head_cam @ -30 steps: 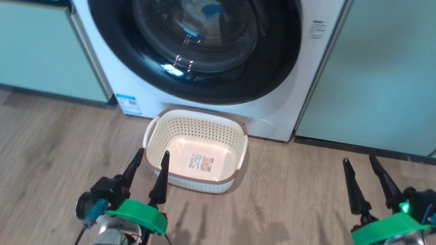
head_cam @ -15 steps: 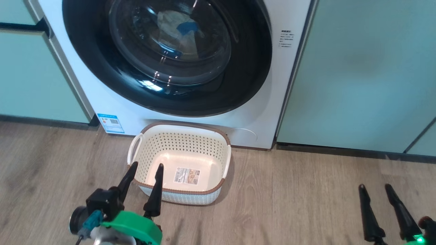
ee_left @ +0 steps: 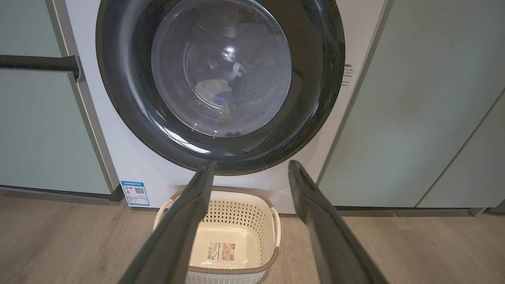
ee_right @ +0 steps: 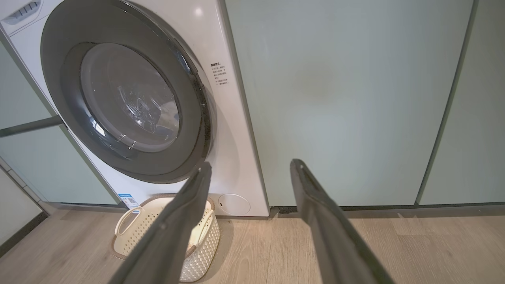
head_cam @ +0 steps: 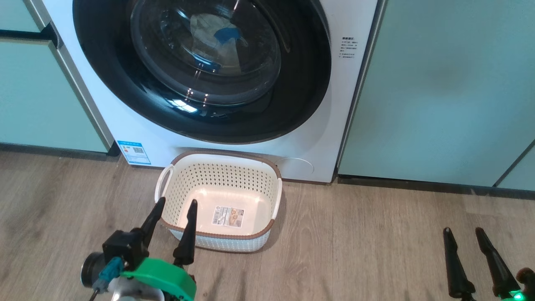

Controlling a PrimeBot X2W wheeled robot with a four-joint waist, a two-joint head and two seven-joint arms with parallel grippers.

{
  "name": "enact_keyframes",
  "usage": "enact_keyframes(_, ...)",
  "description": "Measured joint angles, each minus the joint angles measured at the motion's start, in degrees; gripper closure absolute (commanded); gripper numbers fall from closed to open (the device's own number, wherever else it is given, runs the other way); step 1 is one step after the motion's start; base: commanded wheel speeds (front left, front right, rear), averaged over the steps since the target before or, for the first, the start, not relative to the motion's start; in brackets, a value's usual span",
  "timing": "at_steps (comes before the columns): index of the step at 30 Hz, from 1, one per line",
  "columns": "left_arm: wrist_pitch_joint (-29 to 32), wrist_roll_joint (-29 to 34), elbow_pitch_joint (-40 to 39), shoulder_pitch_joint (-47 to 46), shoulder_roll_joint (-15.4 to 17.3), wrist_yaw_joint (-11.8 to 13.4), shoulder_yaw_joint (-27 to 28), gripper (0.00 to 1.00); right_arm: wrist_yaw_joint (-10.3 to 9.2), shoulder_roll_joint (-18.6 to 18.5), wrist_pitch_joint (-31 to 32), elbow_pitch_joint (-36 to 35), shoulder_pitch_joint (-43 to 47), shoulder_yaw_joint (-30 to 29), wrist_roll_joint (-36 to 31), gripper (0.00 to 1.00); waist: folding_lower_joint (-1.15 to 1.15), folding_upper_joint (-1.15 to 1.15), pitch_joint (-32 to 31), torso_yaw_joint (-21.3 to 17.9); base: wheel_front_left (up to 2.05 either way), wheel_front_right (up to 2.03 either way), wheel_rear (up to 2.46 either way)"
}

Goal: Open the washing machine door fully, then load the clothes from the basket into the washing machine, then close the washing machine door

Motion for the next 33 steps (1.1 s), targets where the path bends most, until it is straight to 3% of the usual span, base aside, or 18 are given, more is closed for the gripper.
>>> enact_keyframes(19,0.0,0.01,-0.33,0.05,0.52,1.0,-0.88,0.0,0.0,0.08,-0.01,0.13,0.0,-0.1,1.01,0.0,0.0,0.0,0.13,0.16,0.0,0.0,0.0)
enact_keyframes(20,-0.01,0.02,-0.14,0.05,0.48,1.03,-0.97,1.0,0.0,0.1,-0.01,0.3,0.0,-0.07,1.0,1.0,0.0,0.0,0.13,0.17,0.0,0.0,0.0)
enact_keyframes(23,0.0,-0.08,3.35,1.05,-0.07,0.98,-1.34,1.0,0.01,0.52,0.01,3.85,0.34,0.19,1.11,1.0,0.0,0.0,0.14,0.18,0.0,0.0,0.0)
enact_keyframes(33,1.02,-6.0,4.41,1.9,-0.09,0.46,-1.14,1.0,0.01,0.54,0.92,4.7,0.53,0.25,6.92,1.0,0.0,0.0,0.13,0.29,0.0,0.0,0.0)
